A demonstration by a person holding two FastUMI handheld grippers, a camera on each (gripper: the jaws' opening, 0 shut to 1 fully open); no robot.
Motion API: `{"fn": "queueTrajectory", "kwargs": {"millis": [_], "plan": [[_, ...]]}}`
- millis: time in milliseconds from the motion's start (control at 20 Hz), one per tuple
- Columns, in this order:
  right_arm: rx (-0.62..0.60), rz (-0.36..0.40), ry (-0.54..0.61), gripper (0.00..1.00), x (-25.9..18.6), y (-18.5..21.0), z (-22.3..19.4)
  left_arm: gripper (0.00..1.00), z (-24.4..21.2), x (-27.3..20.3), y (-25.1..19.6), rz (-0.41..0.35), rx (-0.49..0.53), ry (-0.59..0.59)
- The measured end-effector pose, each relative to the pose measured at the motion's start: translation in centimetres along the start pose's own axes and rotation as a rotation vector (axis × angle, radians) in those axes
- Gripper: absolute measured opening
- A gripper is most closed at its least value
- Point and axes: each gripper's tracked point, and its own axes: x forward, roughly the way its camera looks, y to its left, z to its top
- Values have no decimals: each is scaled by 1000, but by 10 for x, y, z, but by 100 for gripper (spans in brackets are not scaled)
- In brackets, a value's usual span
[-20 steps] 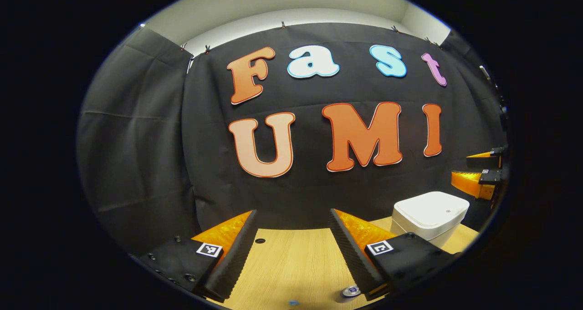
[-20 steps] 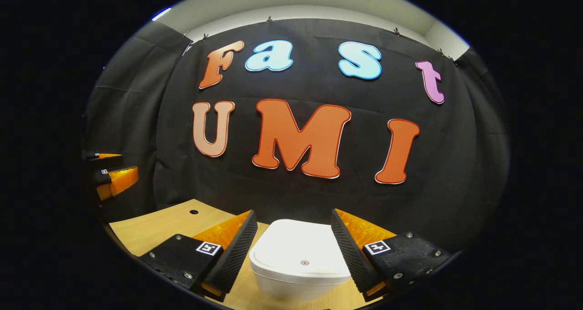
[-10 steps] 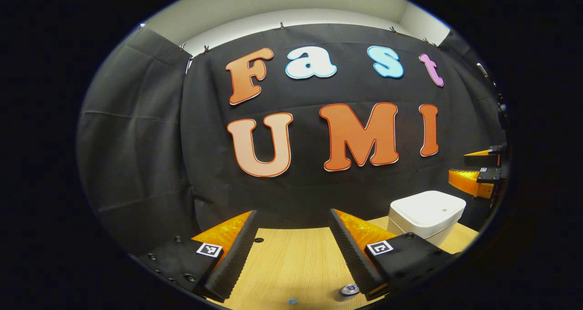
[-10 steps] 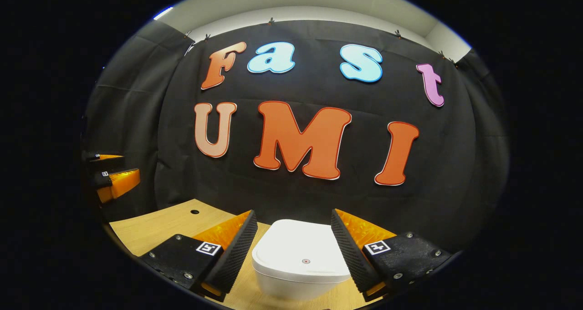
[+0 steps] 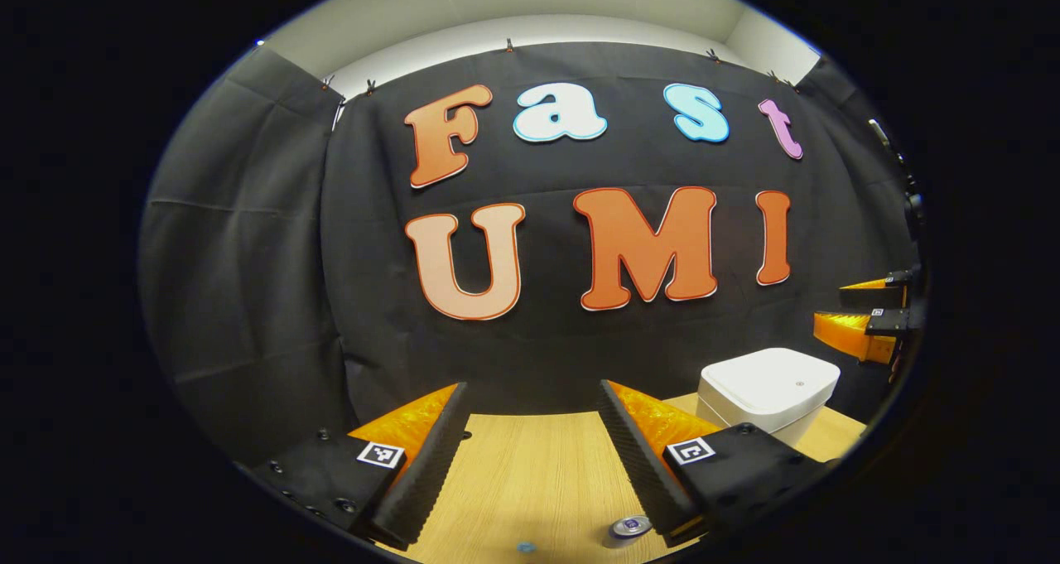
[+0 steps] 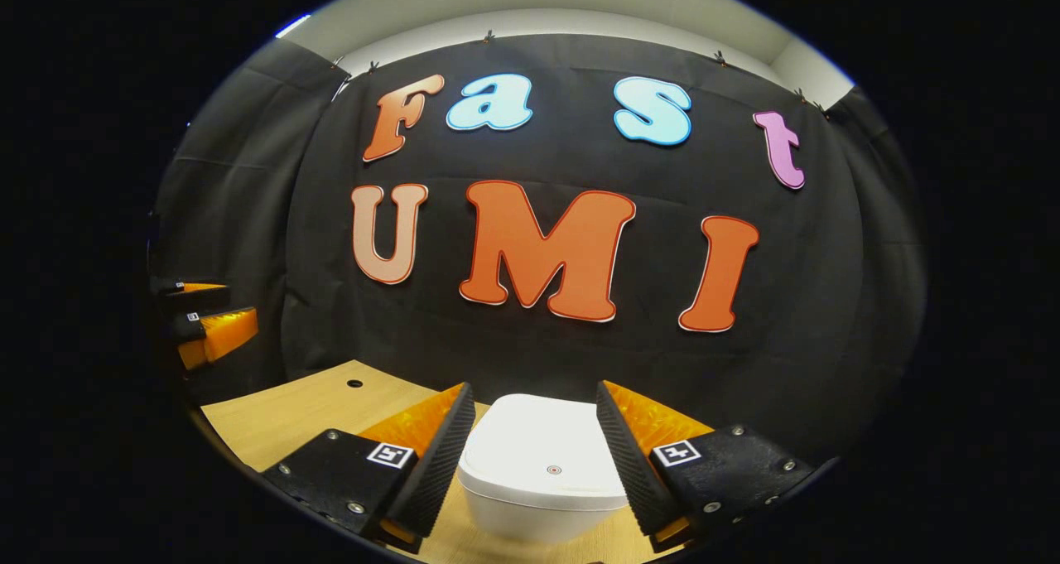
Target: Press the lid of the desktop garbage bin to open it, pick up the crumpled paper on the desktop and throw it into the bin, then pick up the pop can on the desktop and drop it into the bin, and finally close the garbage bin lid.
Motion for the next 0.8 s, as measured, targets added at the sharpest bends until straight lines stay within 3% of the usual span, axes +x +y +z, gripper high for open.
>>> {"fn": "queueTrajectory", "kwargs": {"millis": [250,500,700,800], "plan": [[8,13,24,71,5,-1,-4,99,-1,2,1,0,-16,11],[-15,-4,87,20,12,-9,-19,99,-4,4,5,13,-25,20],[34,-2,121,2,18,-16,-28,99,-7,7,7,23,-32,28],[50,31,162,2,20,-14,-40,99,-10,7,8,25,-36,35]]}}
